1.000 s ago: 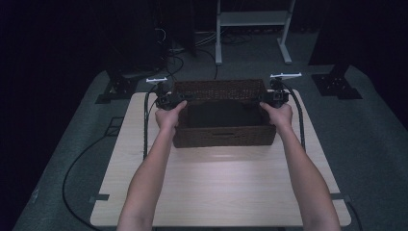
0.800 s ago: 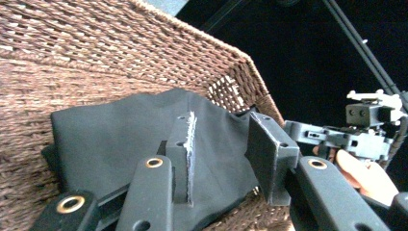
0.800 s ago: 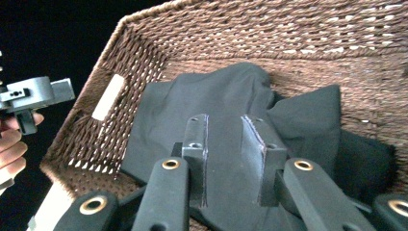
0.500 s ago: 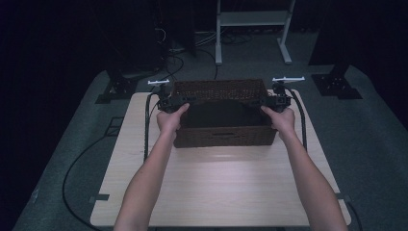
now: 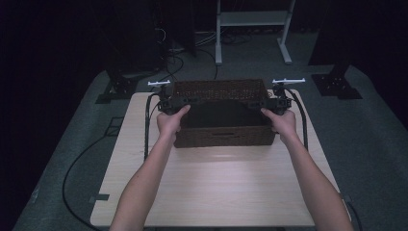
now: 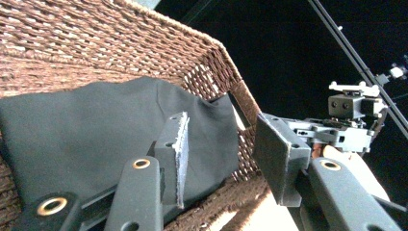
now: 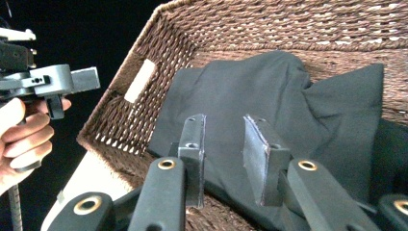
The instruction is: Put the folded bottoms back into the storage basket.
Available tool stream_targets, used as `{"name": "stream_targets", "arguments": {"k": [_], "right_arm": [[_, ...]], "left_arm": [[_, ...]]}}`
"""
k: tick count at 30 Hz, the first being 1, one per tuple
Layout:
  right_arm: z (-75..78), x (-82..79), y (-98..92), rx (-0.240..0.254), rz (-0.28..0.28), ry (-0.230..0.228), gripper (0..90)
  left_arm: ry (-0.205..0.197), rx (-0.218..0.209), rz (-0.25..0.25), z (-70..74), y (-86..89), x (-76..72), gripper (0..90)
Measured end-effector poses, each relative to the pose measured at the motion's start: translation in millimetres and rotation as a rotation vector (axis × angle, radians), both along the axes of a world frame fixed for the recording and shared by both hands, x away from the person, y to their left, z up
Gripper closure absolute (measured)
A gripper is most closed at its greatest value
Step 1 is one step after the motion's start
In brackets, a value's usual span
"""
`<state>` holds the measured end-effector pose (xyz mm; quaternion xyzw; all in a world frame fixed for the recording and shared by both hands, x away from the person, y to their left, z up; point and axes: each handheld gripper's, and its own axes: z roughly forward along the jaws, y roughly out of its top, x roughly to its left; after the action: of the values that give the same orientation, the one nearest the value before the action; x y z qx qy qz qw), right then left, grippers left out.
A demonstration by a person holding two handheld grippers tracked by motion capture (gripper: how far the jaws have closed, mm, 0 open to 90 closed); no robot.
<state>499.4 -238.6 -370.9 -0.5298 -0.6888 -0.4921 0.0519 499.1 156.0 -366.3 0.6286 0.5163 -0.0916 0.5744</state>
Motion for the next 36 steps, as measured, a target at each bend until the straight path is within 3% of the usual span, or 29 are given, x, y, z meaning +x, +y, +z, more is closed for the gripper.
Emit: {"name": "stream_targets", "arguments": {"k": [9,15,18,36], "right_arm": [[1.0,-6.3,4.7,0.013,0.035,0.009,60.0],[-0.4,-10.8,0.9,0.015,0.041,0.013,58.0],[-0.2,-14.7,-0.8,0.013,0.047,0.013,56.8],[9.3,-39.5,-2.5,0.034,0.107,-0.022,52.4]], "left_arm": [[-0.002,-0.016,-0.023,0.1,3.6,-8.1,53.5],[-0.007,0.008,-0.037,-3.5,4.4,-14.9,52.8],[-0.009,-0.006,-0.038,-3.8,6.0,-18.2,52.3],[-0.029,0.012,-0.084,3.6,-0.1,-34.9,49.9]]}}
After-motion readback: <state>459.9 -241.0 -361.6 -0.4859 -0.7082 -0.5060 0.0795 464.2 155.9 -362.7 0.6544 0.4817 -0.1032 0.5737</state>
